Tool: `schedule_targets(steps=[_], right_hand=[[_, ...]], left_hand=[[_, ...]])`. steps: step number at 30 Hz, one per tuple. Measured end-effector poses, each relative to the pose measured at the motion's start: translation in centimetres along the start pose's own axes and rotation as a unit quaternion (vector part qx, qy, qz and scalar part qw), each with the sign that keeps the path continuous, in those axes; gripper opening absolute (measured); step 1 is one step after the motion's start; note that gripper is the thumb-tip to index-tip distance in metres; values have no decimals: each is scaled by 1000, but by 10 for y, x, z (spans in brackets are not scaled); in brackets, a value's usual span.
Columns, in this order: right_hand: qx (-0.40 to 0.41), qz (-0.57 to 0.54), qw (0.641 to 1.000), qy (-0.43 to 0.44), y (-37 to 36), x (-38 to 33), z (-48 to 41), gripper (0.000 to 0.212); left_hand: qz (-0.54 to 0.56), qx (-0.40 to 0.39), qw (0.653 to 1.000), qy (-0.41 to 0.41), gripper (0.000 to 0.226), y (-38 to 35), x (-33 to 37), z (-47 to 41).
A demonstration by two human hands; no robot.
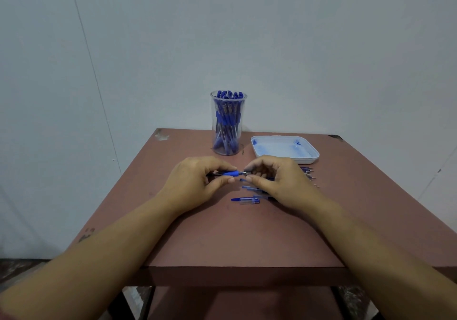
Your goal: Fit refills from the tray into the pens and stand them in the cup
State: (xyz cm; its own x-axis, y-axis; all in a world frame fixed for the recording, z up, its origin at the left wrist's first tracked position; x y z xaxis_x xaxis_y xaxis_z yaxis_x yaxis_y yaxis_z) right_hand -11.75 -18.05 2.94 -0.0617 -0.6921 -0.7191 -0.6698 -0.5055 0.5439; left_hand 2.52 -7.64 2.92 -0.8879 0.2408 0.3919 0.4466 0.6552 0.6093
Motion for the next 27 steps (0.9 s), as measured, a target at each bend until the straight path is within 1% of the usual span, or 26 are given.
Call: schedule_targets(steps=[3,5,6,7,8,9,10,12,13,15,18,21,23,25,27], right_hand=[[-6,60,998,20,-1,-3,0,7],[-14,91,995,23,-3,-4,0,12],[-18,89,996,21,-3,-3,0,9],[-18,83,996,20,-3,-4,1,11],[-11,75,997,26,-2,-5,2,21],[-3,77,996,39,0,-7,3,26],[4,89,994,56,1,-10,3,25],[13,104,992,77,2,-13,2,11],[16,109,991,79,2,-13,1,11],[11,120,990,76,2,-11,0,20],[11,92,993,67,2,-12,2,25],[10,121,989,84,1,-14,1,10],[12,126,989,77,1,-12,0,16],[16,109,992,67,3,-11,1,18],[19,102,991,79,3,-14,2,18]], left_hand=[[-3,0,1000,-3,29,0,0,0],[-3,3,1000,-6,29,0,2,0],[-1,5,1000,-8,29,0,3,-1],[2,8,1000,-9,28,1,3,-1],[5,10,1000,-9,29,1,3,-1],[5,11,1000,-9,29,1,3,-1],[4,9,1000,-10,29,1,3,-1],[1,6,1000,-13,29,1,4,-1],[0,5,1000,-14,29,1,4,-1],[0,5,1000,-17,30,1,5,-1],[-1,10,1000,-18,30,2,5,-1],[-3,4,1000,-16,29,1,4,0],[-1,5,1000,-18,29,1,5,0],[1,8,1000,-19,29,1,5,-1],[3,9,1000,-19,28,1,5,-2]])
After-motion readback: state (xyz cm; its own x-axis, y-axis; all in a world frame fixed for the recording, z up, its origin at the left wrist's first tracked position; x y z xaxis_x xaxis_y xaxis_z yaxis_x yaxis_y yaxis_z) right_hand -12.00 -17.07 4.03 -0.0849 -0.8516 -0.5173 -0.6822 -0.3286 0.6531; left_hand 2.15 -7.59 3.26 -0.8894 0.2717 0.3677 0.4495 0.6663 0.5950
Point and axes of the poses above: each hand's wrist, its own z-axis away from the middle knuckle, its own y-axis out of the back of the hand, x = y × z, the point moved 7 cm from there along -z, towards the middle knuckle, and after that the axes turned 3 degrees about x, right-handed, at the moved point
